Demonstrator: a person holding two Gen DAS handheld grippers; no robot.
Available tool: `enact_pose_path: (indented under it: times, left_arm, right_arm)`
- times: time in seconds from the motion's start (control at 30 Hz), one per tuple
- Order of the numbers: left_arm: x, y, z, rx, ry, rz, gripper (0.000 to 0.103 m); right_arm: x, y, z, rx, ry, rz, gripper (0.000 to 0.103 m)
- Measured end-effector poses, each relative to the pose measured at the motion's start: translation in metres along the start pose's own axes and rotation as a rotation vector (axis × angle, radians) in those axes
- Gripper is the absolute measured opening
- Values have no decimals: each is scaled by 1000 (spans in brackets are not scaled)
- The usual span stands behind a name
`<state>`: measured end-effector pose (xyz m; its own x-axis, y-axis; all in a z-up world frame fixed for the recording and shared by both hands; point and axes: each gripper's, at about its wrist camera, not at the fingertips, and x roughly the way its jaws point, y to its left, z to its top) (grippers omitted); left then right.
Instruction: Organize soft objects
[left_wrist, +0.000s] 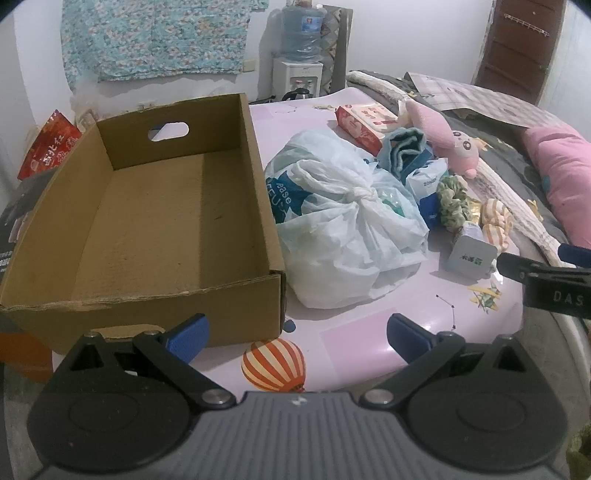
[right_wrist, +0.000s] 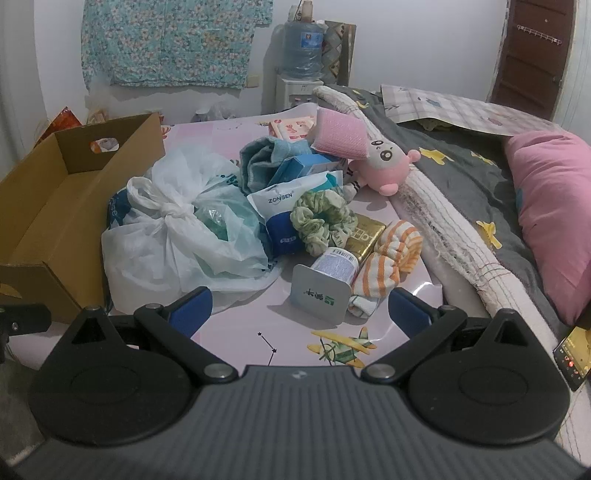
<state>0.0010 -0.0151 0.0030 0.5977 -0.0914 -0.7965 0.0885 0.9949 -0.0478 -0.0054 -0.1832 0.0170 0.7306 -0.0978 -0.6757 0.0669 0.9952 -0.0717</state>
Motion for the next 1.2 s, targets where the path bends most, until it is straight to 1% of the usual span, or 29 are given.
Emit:
enact_pose_path:
  times: [0.47, 1.2]
  left_arm:
    - [2, 0, -1, -1, 8, 2, 103]
    - [4, 2, -2, -2, 11, 2, 103]
  right_arm:
    - [-1, 3, -1, -19, 1, -17, 102]
    - [3, 5, -4, -27, 12, -6, 102]
